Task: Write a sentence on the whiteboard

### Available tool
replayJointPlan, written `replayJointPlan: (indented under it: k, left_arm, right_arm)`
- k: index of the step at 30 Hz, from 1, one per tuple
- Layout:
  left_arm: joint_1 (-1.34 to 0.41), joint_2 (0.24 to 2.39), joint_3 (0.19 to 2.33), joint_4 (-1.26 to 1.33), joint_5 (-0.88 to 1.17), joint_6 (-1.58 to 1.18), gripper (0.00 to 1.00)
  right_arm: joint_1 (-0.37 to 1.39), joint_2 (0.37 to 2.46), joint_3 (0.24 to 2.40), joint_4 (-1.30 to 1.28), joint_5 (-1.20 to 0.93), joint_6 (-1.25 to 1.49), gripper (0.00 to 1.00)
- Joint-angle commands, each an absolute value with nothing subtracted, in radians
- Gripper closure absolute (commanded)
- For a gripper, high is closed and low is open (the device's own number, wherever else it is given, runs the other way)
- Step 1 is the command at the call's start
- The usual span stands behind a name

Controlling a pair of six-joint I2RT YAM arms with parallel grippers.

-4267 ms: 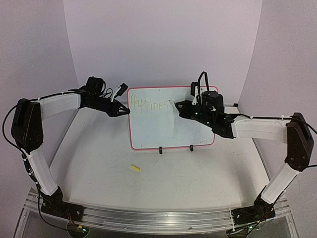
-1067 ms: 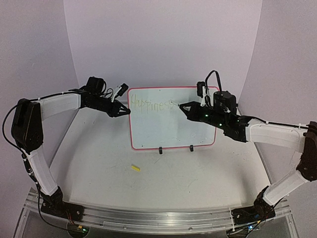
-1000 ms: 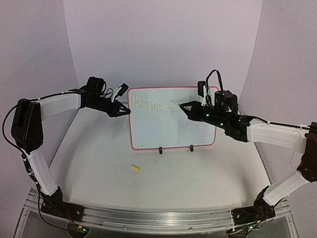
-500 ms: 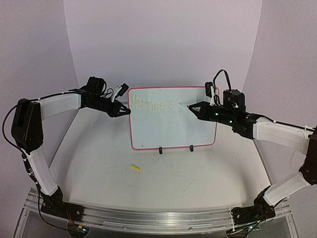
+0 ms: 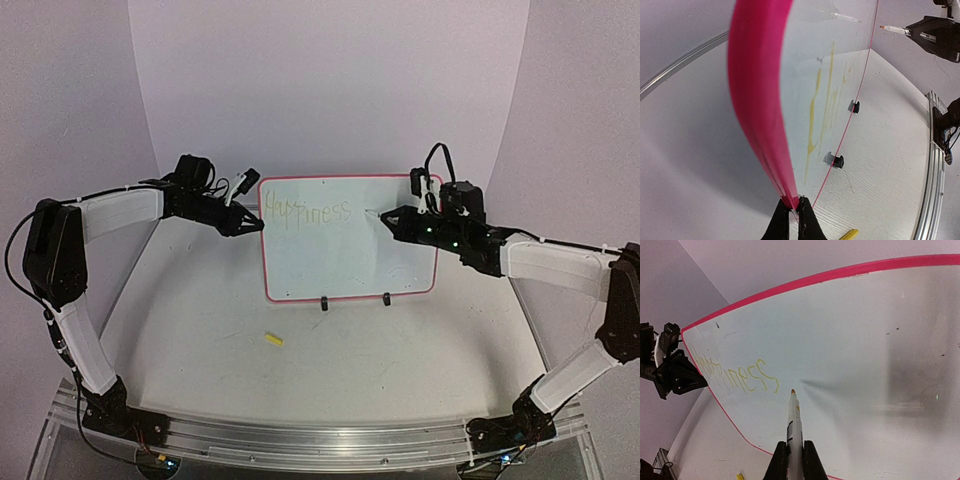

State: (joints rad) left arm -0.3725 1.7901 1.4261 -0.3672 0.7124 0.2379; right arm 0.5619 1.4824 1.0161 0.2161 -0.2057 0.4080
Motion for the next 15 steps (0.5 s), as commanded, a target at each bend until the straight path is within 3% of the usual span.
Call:
replayJointPlan:
  k: [1,15]
  left_arm:
    - [-0.396,1.767,1.431,-0.382,0.694,0.275,1.00]
    - [-0.396,1.769,1.432,-0.385,0.693,0.276,1.00]
  right_arm:
    - [0.551,1.501,1.068,0.246,-0.163,0.397,1.00]
    - [0.537,1.533,1.076,0.259,-0.135,0.400,1.00]
